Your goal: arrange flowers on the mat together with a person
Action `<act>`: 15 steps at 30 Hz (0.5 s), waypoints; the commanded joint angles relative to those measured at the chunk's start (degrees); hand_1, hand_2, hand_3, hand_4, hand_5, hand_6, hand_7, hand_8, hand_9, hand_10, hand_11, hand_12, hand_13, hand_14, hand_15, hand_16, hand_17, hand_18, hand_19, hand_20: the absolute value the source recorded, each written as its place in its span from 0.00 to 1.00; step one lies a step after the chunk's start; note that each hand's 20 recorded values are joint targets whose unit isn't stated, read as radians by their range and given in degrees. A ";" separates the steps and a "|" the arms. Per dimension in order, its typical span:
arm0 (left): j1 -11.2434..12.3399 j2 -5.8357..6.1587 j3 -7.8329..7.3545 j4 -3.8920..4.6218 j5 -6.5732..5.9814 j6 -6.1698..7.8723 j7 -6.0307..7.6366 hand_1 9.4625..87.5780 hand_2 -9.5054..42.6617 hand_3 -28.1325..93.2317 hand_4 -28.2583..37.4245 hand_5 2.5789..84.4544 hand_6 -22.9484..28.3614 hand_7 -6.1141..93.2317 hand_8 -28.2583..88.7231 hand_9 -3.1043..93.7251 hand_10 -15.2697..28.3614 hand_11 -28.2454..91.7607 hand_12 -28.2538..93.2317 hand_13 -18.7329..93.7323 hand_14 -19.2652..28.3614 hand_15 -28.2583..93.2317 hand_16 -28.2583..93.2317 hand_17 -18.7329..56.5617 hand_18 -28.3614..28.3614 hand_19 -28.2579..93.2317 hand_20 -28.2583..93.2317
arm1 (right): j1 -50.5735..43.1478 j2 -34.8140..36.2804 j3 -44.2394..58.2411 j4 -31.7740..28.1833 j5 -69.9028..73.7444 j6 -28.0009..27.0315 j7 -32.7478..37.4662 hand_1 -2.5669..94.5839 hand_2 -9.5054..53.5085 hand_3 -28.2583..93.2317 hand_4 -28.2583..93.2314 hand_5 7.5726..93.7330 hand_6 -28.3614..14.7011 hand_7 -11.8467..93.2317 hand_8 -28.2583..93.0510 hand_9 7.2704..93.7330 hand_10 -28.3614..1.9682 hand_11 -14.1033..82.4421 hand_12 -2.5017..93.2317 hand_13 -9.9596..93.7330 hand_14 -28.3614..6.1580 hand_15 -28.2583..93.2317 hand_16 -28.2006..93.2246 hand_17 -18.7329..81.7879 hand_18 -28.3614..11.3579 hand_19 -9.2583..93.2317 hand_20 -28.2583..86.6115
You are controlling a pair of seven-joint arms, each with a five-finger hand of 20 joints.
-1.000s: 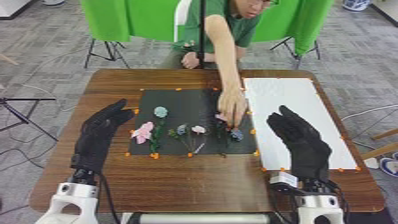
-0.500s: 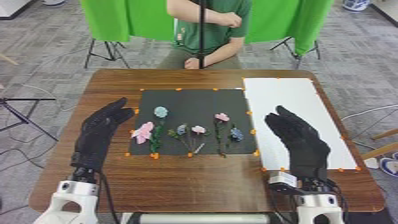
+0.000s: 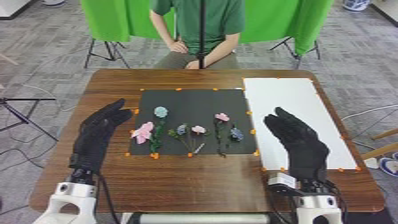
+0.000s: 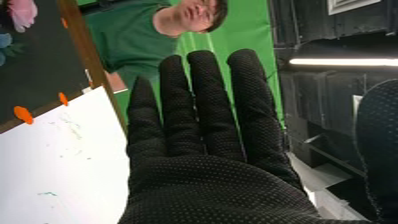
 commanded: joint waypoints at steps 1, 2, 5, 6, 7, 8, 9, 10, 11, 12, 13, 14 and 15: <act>1.11 -0.94 -0.49 -0.30 -0.41 0.29 -0.36 0.24 0.00 0.74 0.15 0.50 0.50 0.20 0.19 0.49 0.64 0.39 0.37 0.46 0.76 0.34 0.28 0.30 0.71 0.28 0.36 | -1.54 -1.10 -0.32 -0.64 -0.37 -0.65 -0.26 0.09 0.18 0.91 0.08 0.54 0.61 0.22 0.15 0.54 0.42 0.22 0.14 0.48 0.44 0.34 0.35 0.43 0.42 0.10 0.52; 1.20 -0.98 -0.47 -0.36 -0.48 0.49 -0.18 0.24 0.00 0.74 0.15 0.50 0.51 0.20 0.19 0.49 0.64 0.39 0.37 0.46 0.76 0.34 0.28 0.30 0.71 0.28 0.36 | -1.26 -1.15 -0.32 -0.52 -0.31 -0.68 -0.29 0.09 0.18 0.91 0.08 0.54 0.61 0.22 0.15 0.54 0.42 0.22 0.14 0.48 0.44 0.34 0.35 0.43 0.43 0.10 0.52; 0.73 -0.80 -0.40 -0.17 -0.56 0.15 -0.34 0.24 0.00 0.74 0.15 0.50 0.50 0.20 0.19 0.49 0.64 0.39 0.37 0.46 0.76 0.34 0.28 0.30 0.71 0.28 0.36 | -1.14 -1.17 -0.41 -0.54 -0.40 -0.52 -0.37 0.09 0.18 0.91 0.08 0.54 0.61 0.22 0.15 0.55 0.43 0.22 0.14 0.48 0.45 0.34 0.34 0.43 0.43 0.10 0.52; 0.68 -0.73 -0.49 -0.19 -0.63 0.11 -0.56 0.24 0.00 0.74 0.14 0.50 0.51 0.20 0.19 0.49 0.64 0.39 0.37 0.46 0.76 0.34 0.28 0.30 0.71 0.28 0.36 | -1.30 -1.14 -0.46 -0.57 -0.39 -0.56 -0.41 0.09 0.18 0.91 0.08 0.54 0.62 0.22 0.15 0.56 0.43 0.22 0.14 0.48 0.45 0.34 0.34 0.43 0.43 0.10 0.52; 0.77 -0.79 -0.65 -0.23 -0.65 0.14 -0.57 0.24 0.00 0.74 0.14 0.50 0.50 0.20 0.19 0.49 0.64 0.39 0.37 0.46 0.76 0.34 0.28 0.30 0.71 0.28 0.36 | -1.25 -1.12 -0.49 -0.51 -0.43 -0.82 -0.34 0.09 0.18 0.91 0.08 0.54 0.62 0.22 0.15 0.56 0.43 0.22 0.14 0.48 0.46 0.34 0.34 0.43 0.43 0.10 0.52; 0.89 -0.84 -0.78 -0.24 -0.68 0.23 -0.53 0.24 0.00 0.74 0.14 0.50 0.50 0.19 0.19 0.49 0.64 0.39 0.37 0.46 0.76 0.34 0.28 0.30 0.71 0.28 0.36 | -1.19 -1.20 -0.49 -0.44 -0.61 -1.04 -0.30 0.09 0.18 0.91 0.08 0.54 0.62 0.22 0.15 0.57 0.43 0.22 0.14 0.48 0.46 0.34 0.34 0.43 0.43 0.10 0.52; 0.84 -1.00 -0.89 -0.19 -0.76 0.33 -0.58 0.24 0.00 0.74 0.14 0.50 0.50 0.19 0.19 0.49 0.64 0.39 0.37 0.46 0.76 0.34 0.28 0.30 0.71 0.28 0.36 | -1.13 -1.22 -0.57 -0.44 -0.58 -1.00 -0.29 0.09 0.18 0.91 0.08 0.54 0.62 0.22 0.15 0.57 0.44 0.22 0.14 0.48 0.46 0.34 0.34 0.43 0.43 0.10 0.52; 1.04 -1.18 -1.03 -0.30 -0.94 0.46 -0.46 0.24 0.00 0.74 0.14 0.50 0.50 0.19 0.19 0.49 0.64 0.39 0.37 0.46 0.76 0.34 0.28 0.30 0.71 0.28 0.36 | -1.05 -1.24 -0.59 -0.43 -0.54 -1.09 -0.24 0.09 0.18 0.91 0.08 0.55 0.63 0.22 0.15 0.57 0.44 0.22 0.14 0.48 0.46 0.34 0.34 0.43 0.43 0.10 0.52; 1.09 -1.38 -1.16 -0.30 -1.11 0.38 -0.50 0.24 0.00 0.74 0.14 0.50 0.50 0.19 0.19 0.49 0.64 0.39 0.37 0.46 0.76 0.34 0.28 0.30 0.72 0.28 0.36 | -1.09 -1.28 -0.61 -0.41 -0.62 -1.02 -0.35 0.09 0.18 0.91 0.08 0.55 0.64 0.22 0.15 0.58 0.45 0.22 0.14 0.48 0.46 0.34 0.34 0.43 0.43 0.10 0.52; 1.13 -1.46 -1.16 -0.30 -1.27 0.47 -0.49 0.24 0.00 0.74 0.14 0.50 0.50 0.19 0.19 0.49 0.64 0.39 0.37 0.46 0.76 0.34 0.28 0.30 0.72 0.28 0.36 | -1.10 -1.30 -0.62 -0.43 -0.61 -0.93 -0.31 0.09 0.18 0.91 0.08 0.55 0.64 0.22 0.15 0.59 0.45 0.22 0.14 0.48 0.46 0.34 0.34 0.43 0.43 0.10 0.52; 1.00 -1.67 -1.23 -0.25 -1.24 0.29 -0.60 0.24 0.00 0.74 0.14 0.50 0.50 0.19 0.19 0.49 0.64 0.39 0.37 0.46 0.76 0.34 0.28 0.30 0.72 0.28 0.36 | -1.10 -1.31 -0.63 -0.45 -0.51 -0.77 -0.37 0.09 0.18 0.91 0.08 0.56 0.65 0.22 0.15 0.59 0.45 0.22 0.14 0.48 0.46 0.34 0.34 0.43 0.43 0.10 0.52; 0.92 -1.77 -1.32 -0.22 -1.09 0.08 -0.72 0.24 0.00 0.74 0.14 0.50 0.50 0.19 0.19 0.49 0.64 0.39 0.37 0.46 0.76 0.34 0.28 0.30 0.72 0.28 0.36 | -1.11 -1.32 -0.63 -0.47 -0.48 -0.73 -0.39 0.09 0.18 0.91 0.08 0.56 0.65 0.22 0.15 0.59 0.45 0.22 0.14 0.48 0.47 0.34 0.34 0.43 0.43 0.10 0.52; 0.90 -1.72 -1.32 -0.19 -0.96 0.01 -0.73 0.24 0.00 0.74 0.14 0.50 0.50 0.19 0.19 0.49 0.64 0.39 0.37 0.46 0.76 0.34 0.28 0.30 0.72 0.28 0.36 | -1.09 -1.24 -0.59 -0.47 -0.53 -0.83 -0.32 0.09 0.18 0.91 0.08 0.56 0.65 0.23 0.15 0.59 0.45 0.22 0.14 0.48 0.47 0.34 0.34 0.43 0.43 0.10 0.52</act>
